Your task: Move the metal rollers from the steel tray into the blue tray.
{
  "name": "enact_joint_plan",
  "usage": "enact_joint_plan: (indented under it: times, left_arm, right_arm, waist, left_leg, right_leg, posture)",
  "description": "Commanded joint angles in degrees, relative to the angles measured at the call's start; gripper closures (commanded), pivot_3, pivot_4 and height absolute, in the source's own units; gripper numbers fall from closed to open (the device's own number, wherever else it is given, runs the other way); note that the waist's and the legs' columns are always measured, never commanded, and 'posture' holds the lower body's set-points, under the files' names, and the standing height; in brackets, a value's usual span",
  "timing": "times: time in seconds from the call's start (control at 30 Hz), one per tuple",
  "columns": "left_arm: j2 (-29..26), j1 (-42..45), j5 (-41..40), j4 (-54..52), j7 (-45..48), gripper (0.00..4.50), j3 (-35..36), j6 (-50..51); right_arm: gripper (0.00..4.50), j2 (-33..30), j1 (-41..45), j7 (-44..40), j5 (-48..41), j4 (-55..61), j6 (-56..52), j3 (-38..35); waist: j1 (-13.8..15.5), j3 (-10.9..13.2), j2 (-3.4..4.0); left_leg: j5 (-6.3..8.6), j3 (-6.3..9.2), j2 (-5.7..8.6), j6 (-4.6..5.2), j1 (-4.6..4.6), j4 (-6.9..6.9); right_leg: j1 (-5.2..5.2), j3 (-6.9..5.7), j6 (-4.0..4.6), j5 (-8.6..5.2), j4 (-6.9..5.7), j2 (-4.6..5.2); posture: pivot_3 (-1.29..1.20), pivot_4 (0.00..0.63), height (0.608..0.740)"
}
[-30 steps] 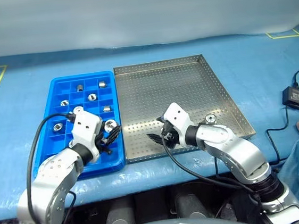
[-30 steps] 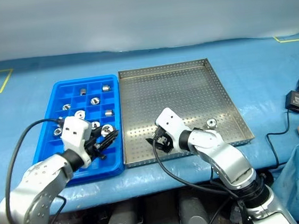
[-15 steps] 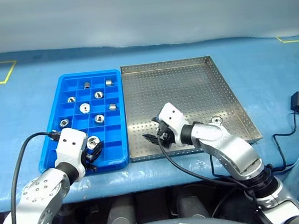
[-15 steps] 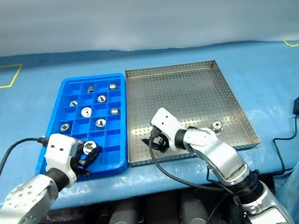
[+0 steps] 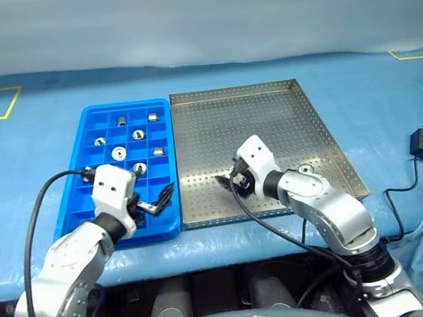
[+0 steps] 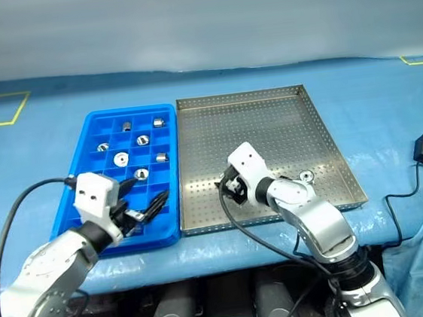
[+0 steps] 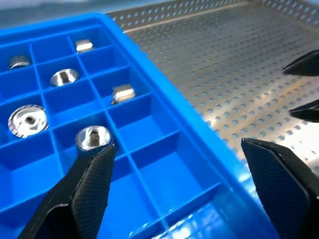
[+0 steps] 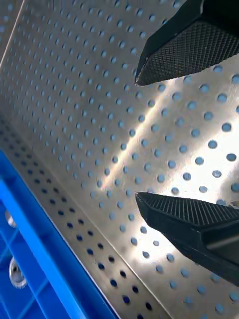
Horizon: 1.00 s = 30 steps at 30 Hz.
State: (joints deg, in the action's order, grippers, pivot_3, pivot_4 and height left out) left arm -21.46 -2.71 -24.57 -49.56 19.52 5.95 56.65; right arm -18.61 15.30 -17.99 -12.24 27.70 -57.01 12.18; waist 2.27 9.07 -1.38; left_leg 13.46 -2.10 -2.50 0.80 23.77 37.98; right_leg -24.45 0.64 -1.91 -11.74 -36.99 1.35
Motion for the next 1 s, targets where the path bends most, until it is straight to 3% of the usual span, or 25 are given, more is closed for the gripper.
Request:
enact_joint_plan:
  times: [0.03, 0.17, 0.47, 0.67, 1.0]
  left_arm:
    - [0.4, 2.9, 1.3, 4.5, 0.8, 0.03, -7.7, -3.2]
    - [-0.6, 7.8, 5.3, 10.7, 2.2, 0.03, -18.9, -6.0]
    - [1.3, 15.4, 5.7, 19.5, 8.1, 0.03, -24.1, -13.1]
    - [2.6, 16.9, 5.9, 22.1, 9.8, 0.03, -25.8, -15.0]
    - [2.6, 16.7, 6.4, 23.2, 10.6, 0.03, -26.3, -15.2]
  right_arm:
    - [0.90, 0.3, 0.2, 4.8, 2.1, 3.3, -4.7, -3.8]
    - [0.90, -1.4, 0.0, 6.3, 3.1, 5.7, -8.5, -5.9]
    - [0.90, -2.3, -3.0, 11.6, 6.3, 9.6, -17.4, -12.9]
    - [0.90, 4.7, -4.7, 17.7, 9.4, 8.4, -17.9, -18.0]
    - [0.90, 13.3, -5.2, 19.6, 8.7, 4.0, -12.2, -21.7]
  waist:
    - [-0.2, 0.0, 0.01]
    - [-1.1, 0.0, 0.02]
    - [-3.9, 0.0, 0.04]
    - [-5.3, 0.0, 0.08]
    - [-6.9, -0.1, 0.11]
  left_leg:
    - [0.00, -0.03, 0.01, 0.01, 0.00, 0.01]
    - [0.00, -0.07, 0.06, 0.04, 0.03, -0.02]
    - [0.00, -0.09, 0.02, 0.04, 0.03, -0.03]
    - [0.00, -0.12, 0.00, 0.04, 0.02, -0.03]
    - [0.00, -0.19, 0.00, 0.05, -0.01, -0.03]
  right_leg:
    - [0.00, 0.03, -0.01, 0.01, 0.01, 0.00]
    - [-0.05, 0.07, -0.03, 0.03, 0.03, 0.00]
    - [-0.07, 0.11, -0.05, 0.03, 0.01, -0.04]
    - [-0.09, 0.16, -0.10, 0.05, -0.01, -0.07]
    - [-0.09, 0.24, -0.15, 0.08, -0.02, -0.07]
  posture:
    - [0.04, 0.150, 0.740]
    - [-0.01, 0.150, 0.740]
    - [-0.10, 0.150, 0.740]
    - [-0.14, 0.150, 0.740]
    - [-0.15, 0.150, 0.740]
